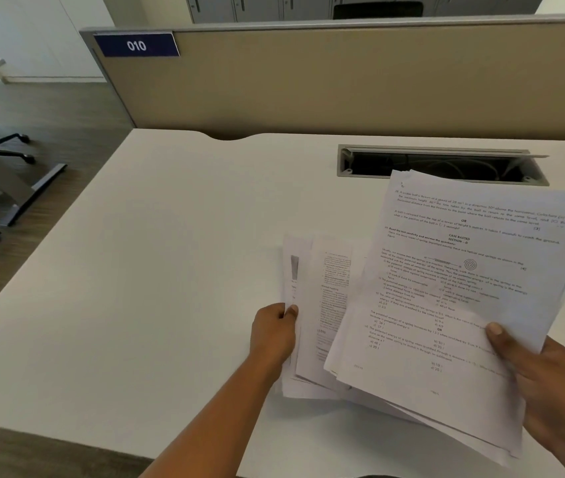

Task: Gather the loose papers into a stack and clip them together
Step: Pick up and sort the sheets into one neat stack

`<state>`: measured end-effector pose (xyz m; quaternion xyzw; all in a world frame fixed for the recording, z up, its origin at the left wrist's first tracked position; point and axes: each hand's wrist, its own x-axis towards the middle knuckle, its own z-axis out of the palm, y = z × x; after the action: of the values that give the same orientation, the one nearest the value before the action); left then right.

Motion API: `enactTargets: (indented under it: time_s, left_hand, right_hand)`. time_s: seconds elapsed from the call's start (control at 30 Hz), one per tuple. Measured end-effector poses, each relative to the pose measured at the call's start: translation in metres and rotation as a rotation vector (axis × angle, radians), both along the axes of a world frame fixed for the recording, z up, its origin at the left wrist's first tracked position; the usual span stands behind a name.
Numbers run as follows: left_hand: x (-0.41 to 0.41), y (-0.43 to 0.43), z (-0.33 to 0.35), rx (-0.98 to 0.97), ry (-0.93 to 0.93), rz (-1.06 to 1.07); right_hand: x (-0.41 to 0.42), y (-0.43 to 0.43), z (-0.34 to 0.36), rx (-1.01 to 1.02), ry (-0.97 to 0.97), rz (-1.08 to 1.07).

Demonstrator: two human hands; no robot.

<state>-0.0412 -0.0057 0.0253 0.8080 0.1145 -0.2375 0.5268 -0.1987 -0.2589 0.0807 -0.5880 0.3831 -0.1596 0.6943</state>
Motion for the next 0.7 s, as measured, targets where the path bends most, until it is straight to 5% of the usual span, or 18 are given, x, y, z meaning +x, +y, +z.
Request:
enactTargets:
  time_s: [0.27, 0.37, 0.57, 0.7]
  left_hand:
    - [0.009, 0.006, 0.01, -0.049, -0.016, 0.026]
    - [0.015, 0.016, 0.012, 0.046, -0.18, 0.016]
    - [0.014, 0.025, -0.002, 0.027, 0.096, -0.067]
    - [0.008, 0.02, -0.002, 0.078, 0.001, -0.079]
  right_hand:
    - [-0.001, 0.001, 0.001, 0.001, 0.017, -0.018]
    - [-0.002, -0.001, 0.002, -0.003, 0.024, -0.017]
    - [0.003, 0.007, 0.005, -0.015, 0.042, -0.009]
    - [0.005, 0.009, 0.005, -0.008, 0.021, 0.0]
